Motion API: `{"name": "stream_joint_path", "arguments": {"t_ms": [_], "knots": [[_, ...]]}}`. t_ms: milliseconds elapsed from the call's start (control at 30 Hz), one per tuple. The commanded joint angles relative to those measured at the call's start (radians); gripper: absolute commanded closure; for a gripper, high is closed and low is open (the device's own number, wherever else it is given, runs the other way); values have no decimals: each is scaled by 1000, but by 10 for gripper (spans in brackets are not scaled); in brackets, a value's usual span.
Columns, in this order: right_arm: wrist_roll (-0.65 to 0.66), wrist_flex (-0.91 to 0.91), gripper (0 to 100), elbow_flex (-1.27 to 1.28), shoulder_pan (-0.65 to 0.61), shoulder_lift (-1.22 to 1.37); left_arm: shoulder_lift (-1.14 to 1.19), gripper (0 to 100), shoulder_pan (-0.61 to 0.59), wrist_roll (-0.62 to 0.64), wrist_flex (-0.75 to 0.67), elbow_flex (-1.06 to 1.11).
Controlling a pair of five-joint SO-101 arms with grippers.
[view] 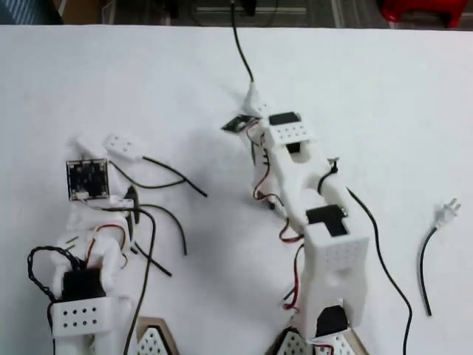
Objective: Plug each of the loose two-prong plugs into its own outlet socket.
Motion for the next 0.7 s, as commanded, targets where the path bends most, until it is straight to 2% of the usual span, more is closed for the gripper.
{"name": "stream_joint_path", "arguments": {"t_ms": [0,200,467,667], "knots": [[-5,108,943,-103,16,77,-13,827,8,-11,-2,-8],[-5,231,927,-226,44,61,-13,827,8,-11,-3,-8],[5,260,741,-256,101,-38,-13,827,8,-11,-3,-8],[54,259,740,-253,151,-56,-13,827,8,-11,-3,-8]]}}
